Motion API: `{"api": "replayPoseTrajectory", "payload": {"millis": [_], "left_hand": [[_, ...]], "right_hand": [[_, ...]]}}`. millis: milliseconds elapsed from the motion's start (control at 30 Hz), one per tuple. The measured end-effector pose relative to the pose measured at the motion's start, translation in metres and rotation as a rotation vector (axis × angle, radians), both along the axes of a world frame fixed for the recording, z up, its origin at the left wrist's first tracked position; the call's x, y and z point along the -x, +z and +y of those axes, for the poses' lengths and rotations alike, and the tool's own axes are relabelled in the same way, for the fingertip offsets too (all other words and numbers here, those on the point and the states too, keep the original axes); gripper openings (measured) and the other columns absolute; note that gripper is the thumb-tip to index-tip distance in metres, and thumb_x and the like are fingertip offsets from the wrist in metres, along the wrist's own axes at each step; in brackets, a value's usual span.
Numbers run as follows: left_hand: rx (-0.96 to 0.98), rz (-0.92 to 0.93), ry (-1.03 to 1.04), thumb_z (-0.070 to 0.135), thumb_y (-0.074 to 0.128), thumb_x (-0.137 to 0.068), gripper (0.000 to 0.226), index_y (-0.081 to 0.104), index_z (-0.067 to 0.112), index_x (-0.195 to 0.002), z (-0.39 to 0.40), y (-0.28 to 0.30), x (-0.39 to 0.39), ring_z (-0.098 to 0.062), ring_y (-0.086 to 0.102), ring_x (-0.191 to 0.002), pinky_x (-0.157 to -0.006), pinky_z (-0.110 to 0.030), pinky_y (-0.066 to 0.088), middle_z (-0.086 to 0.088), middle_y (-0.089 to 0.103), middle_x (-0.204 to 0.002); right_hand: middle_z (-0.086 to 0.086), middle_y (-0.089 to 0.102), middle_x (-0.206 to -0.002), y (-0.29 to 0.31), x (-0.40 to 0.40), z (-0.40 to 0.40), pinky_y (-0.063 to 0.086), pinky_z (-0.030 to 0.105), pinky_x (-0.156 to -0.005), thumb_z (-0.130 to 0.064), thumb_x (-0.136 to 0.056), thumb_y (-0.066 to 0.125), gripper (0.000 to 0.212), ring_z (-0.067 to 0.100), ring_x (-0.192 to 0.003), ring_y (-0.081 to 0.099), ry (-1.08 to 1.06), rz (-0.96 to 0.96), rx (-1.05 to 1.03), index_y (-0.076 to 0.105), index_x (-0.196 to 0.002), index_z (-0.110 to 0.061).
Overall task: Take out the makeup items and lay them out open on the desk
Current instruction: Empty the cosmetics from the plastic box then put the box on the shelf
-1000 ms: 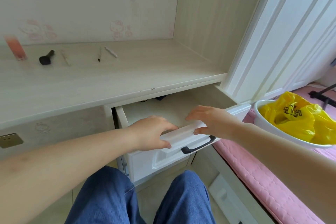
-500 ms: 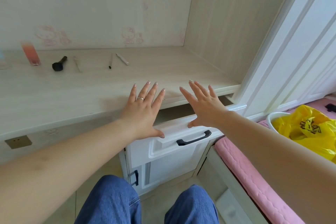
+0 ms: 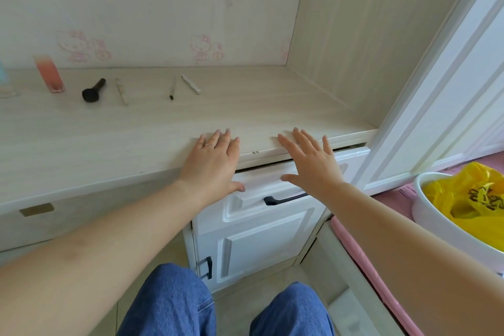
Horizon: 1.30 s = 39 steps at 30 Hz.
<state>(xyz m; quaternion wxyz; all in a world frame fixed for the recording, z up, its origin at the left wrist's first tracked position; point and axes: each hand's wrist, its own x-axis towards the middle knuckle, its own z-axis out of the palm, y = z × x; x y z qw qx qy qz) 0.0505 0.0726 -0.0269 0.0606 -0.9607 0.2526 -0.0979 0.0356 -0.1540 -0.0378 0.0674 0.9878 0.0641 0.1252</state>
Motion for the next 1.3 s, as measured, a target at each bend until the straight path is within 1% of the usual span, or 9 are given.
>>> {"api": "replayPoseTrajectory", "payload": {"millis": [467,767,900,967,1033,1100,1167,1233,1300], "left_hand": [[0.005,-0.066,0.0,0.028,0.057,-0.09,0.077,0.011,0.006,-0.147,0.001,-0.008,-0.005,-0.032,0.015,-0.145,-0.117,-0.045,0.012,-0.018,0.011,-0.157],[0.028,-0.093,0.002,0.025,0.055,-0.091,0.073,0.012,0.007,-0.147,0.0,-0.009,-0.005,-0.032,0.016,-0.145,-0.117,-0.046,0.013,-0.017,0.012,-0.157],[0.059,-0.023,0.001,0.039,0.059,-0.088,0.081,0.012,0.011,-0.148,0.001,-0.004,-0.002,-0.028,0.012,-0.146,-0.117,-0.043,0.01,-0.013,0.011,-0.158],[0.171,0.083,-0.01,0.046,0.063,-0.083,0.085,0.017,0.014,-0.147,0.002,0.007,-0.003,-0.025,0.015,-0.145,-0.117,-0.04,0.012,-0.009,0.015,-0.158],[0.428,0.206,-0.017,0.044,0.069,-0.079,0.085,0.025,0.015,-0.146,0.003,0.023,-0.001,-0.023,0.027,-0.141,-0.113,-0.033,0.02,-0.008,0.029,-0.153],[0.758,0.338,0.003,0.035,0.074,-0.077,0.082,0.032,0.014,-0.144,0.007,0.038,0.001,-0.019,0.035,-0.137,-0.107,-0.025,0.026,-0.006,0.038,-0.148],[1.019,0.461,0.01,0.027,0.077,-0.075,0.077,0.038,0.015,-0.14,0.013,0.048,0.003,-0.014,0.041,-0.132,-0.101,-0.021,0.03,-0.005,0.045,-0.143],[1.152,0.514,0.002,0.024,0.077,-0.075,0.067,0.045,0.019,-0.133,0.022,0.055,0.004,-0.013,0.047,-0.127,-0.1,-0.023,0.034,-0.002,0.053,-0.135],[1.226,0.535,-0.016,0.023,0.078,-0.074,0.056,0.05,0.027,-0.122,0.031,0.06,0.005,-0.01,0.052,-0.121,-0.098,-0.023,0.038,0.004,0.058,-0.125]], "right_hand": [[0.007,0.022,-0.155,-0.022,-0.003,0.015,0.008,0.054,-0.115,-0.034,-0.088,0.06,0.069,0.023,-0.144,0.013,-0.075,-0.195,-0.135,0.023,-0.146,-0.028],[0.006,0.021,-0.155,-0.024,-0.004,0.016,0.011,0.057,-0.114,-0.033,-0.086,0.062,0.071,0.022,-0.144,0.012,-0.105,-0.196,-0.155,0.023,-0.145,-0.03],[0.003,0.014,-0.157,-0.01,-0.001,0.014,0.009,0.06,-0.112,-0.038,-0.085,0.062,0.077,0.02,-0.145,0.006,-0.103,-0.067,-0.157,0.015,-0.146,-0.034],[0.001,0.013,-0.157,0.004,-0.001,0.01,0.007,0.06,-0.113,-0.044,-0.083,0.063,0.079,0.019,-0.145,0.006,-0.084,0.039,-0.193,0.015,-0.146,-0.036],[0.0,0.015,-0.157,0.021,0.003,0.01,0.006,0.056,-0.115,-0.048,-0.082,0.063,0.079,0.02,-0.145,0.011,-0.066,0.103,-0.288,0.018,-0.146,-0.036],[0.0,0.022,-0.155,0.037,0.007,0.013,0.016,0.049,-0.115,-0.045,-0.08,0.066,0.078,0.023,-0.141,0.022,-0.032,0.071,-0.489,0.025,-0.145,-0.034],[-0.002,0.03,-0.151,0.048,0.012,0.019,0.026,0.034,-0.111,-0.042,-0.079,0.069,0.073,0.02,-0.137,0.031,0.044,0.014,-0.68,0.032,-0.142,-0.032],[-0.004,0.036,-0.147,0.056,0.015,0.029,0.026,0.021,-0.101,-0.041,-0.079,0.07,0.066,0.014,-0.134,0.035,0.116,-0.021,-0.748,0.04,-0.137,-0.032],[-0.007,0.04,-0.144,0.061,0.015,0.04,0.024,0.017,-0.096,-0.041,-0.078,0.07,0.06,0.008,-0.13,0.037,0.164,-0.026,-0.767,0.046,-0.133,-0.033]]}}
